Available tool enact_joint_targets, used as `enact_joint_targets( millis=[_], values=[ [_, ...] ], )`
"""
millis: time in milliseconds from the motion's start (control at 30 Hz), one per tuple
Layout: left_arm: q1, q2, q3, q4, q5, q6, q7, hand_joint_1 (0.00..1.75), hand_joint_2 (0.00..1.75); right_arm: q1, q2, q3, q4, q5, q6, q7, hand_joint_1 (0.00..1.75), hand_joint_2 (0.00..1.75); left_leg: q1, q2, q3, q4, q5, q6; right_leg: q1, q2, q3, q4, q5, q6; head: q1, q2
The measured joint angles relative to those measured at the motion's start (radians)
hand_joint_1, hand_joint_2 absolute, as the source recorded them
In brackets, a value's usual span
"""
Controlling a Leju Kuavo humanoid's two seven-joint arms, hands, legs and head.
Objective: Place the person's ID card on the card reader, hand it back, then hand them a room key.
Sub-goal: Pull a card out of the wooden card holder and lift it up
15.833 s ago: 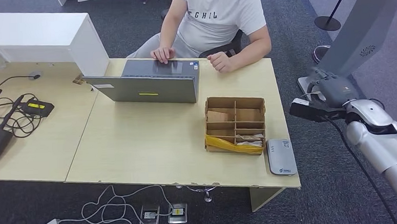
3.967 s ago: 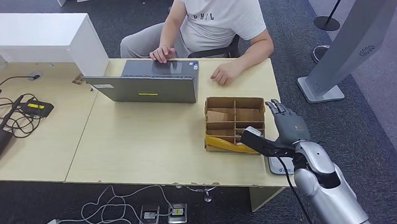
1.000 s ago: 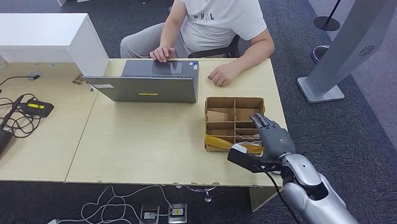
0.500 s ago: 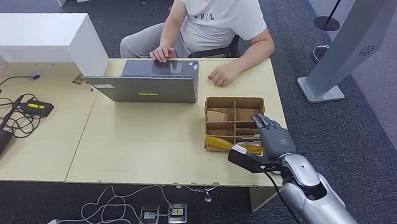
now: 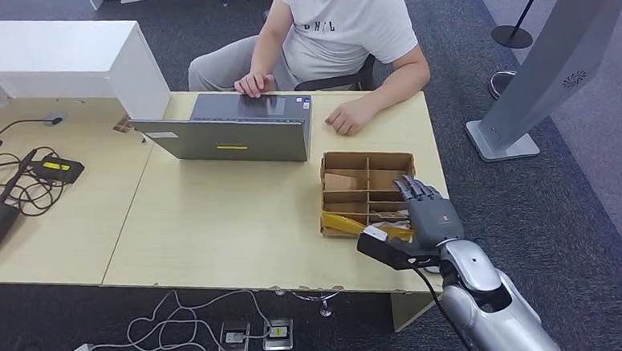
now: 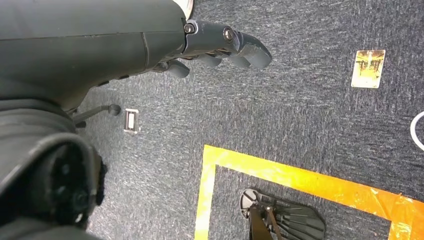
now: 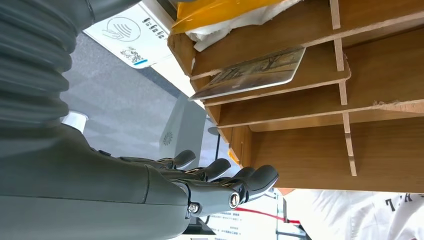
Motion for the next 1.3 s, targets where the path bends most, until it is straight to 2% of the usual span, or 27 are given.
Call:
enact_joint_targets(
  millis=[600,733,767,867,1300],
  values=[
    [0.0,0.0,-0.012,0.0,0.006,0.002,0.0,0.0,0.0,-0.013,0.02,-0.002,0.048,-0.008,-0.005,-0.027,0.0,1.75,0.0,0.0,0.0,0.0,0.0,0.0,0.0,0.0,0.0,0.0,0.0,0.0,0.0,0.0],
    [0.0,0.0,-0.012,0.0,0.008,0.001,0.0,0.0,0.0,-0.014,0.025,-0.001,0.055,-0.012,-0.005,-0.03,1.44,1.75,0.0,0.0,0.0,0.0,0.0,0.0,0.0,0.0,0.0,0.0,0.0,0.0,0.0,0.0],
    [0.0,0.0,-0.012,0.0,0.008,0.001,0.0,0.0,0.0,-0.014,0.026,-0.001,0.056,-0.014,-0.004,-0.031,1.54,1.75,0.0,0.0,0.0,0.0,0.0,0.0,0.0,0.0,0.0,0.0,0.0,0.0,0.0,0.0],
    [0.0,0.0,-0.012,0.0,0.009,-0.002,0.0,0.0,0.0,-0.016,0.03,-0.001,0.06,-0.021,0.002,-0.034,1.75,1.75,0.0,0.0,0.0,0.0,0.0,0.0,0.0,0.0,0.0,0.0,0.0,0.0,0.0,0.0],
    [0.0,0.006,-0.012,0.0,0.011,-0.007,0.0,0.0,0.0,-0.023,0.037,0.0,0.063,-0.044,0.019,-0.036,1.75,1.75,0.0,0.0,0.0,0.0,0.0,0.0,0.0,0.0,0.0,0.0,0.0,0.0,0.0,0.0]
  ],
)
